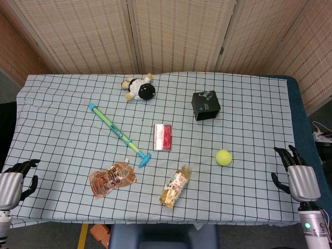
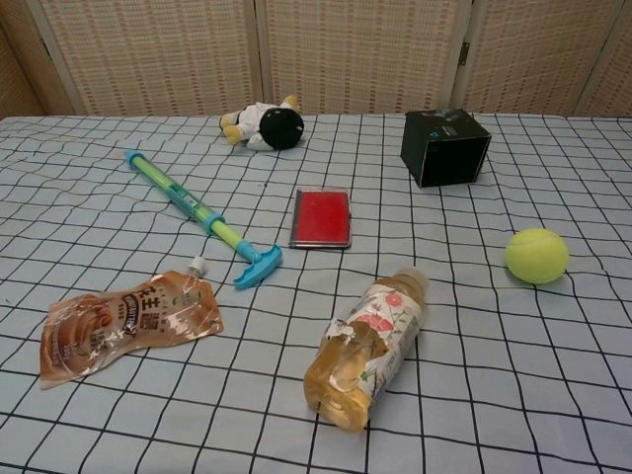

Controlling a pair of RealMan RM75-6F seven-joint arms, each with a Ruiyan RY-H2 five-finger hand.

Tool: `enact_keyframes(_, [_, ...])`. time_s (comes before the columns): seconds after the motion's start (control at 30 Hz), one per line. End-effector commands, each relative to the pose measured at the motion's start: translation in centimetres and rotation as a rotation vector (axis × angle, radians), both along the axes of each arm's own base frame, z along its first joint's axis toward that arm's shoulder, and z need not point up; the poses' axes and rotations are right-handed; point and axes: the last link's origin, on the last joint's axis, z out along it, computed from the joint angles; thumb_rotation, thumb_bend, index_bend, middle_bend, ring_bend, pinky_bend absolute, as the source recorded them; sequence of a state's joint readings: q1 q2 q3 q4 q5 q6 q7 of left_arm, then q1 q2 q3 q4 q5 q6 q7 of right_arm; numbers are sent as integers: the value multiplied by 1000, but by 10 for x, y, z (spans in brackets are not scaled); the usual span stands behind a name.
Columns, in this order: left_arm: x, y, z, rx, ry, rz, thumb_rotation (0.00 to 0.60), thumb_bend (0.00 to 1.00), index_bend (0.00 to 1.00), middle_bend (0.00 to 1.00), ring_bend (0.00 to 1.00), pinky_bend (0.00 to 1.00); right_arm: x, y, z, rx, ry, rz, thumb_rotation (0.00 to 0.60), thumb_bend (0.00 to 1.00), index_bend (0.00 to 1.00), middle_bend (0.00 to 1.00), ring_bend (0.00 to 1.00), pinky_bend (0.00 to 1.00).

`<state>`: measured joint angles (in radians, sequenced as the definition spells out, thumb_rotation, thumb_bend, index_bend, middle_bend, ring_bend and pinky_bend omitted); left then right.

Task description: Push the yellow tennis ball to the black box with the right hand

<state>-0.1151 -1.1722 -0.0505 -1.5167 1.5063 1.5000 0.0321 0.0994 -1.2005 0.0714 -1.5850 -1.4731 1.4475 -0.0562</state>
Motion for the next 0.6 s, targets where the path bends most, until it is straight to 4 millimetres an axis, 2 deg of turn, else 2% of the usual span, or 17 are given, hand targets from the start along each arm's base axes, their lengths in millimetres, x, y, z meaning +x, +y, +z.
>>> enact_keyframes(0.03, [1, -1, 0, 0, 5, -3, 600, 515, 276, 351, 348, 519, -1, -1, -1, 5, 5, -1, 600, 290, 176, 166, 23, 269])
enact_keyframes(0.5, [1, 0, -3, -18, 5, -3, 600, 515, 276, 349, 348, 522, 0, -2, -6, 8, 7, 10, 600, 290, 190, 166, 23, 269])
enact_keyframes(0.53, [0, 0, -3, -20, 3, 2, 600, 514, 276, 349, 348, 523, 0, -2, -7, 13, 10, 12, 600, 307, 192, 166, 23, 269])
enact_keyframes(0.57, [0, 0, -3, -21, 1, 5, 600, 514, 276, 349, 348, 524, 0, -2, -8, 16, 19, 17, 600, 371, 199, 166, 23, 269])
enact_keyframes(0.6, [0, 0, -2, -21, 1, 6, 600, 514, 276, 349, 348, 524, 0, -3, -9, 16, 39, 27, 600, 478, 219, 167, 28, 274])
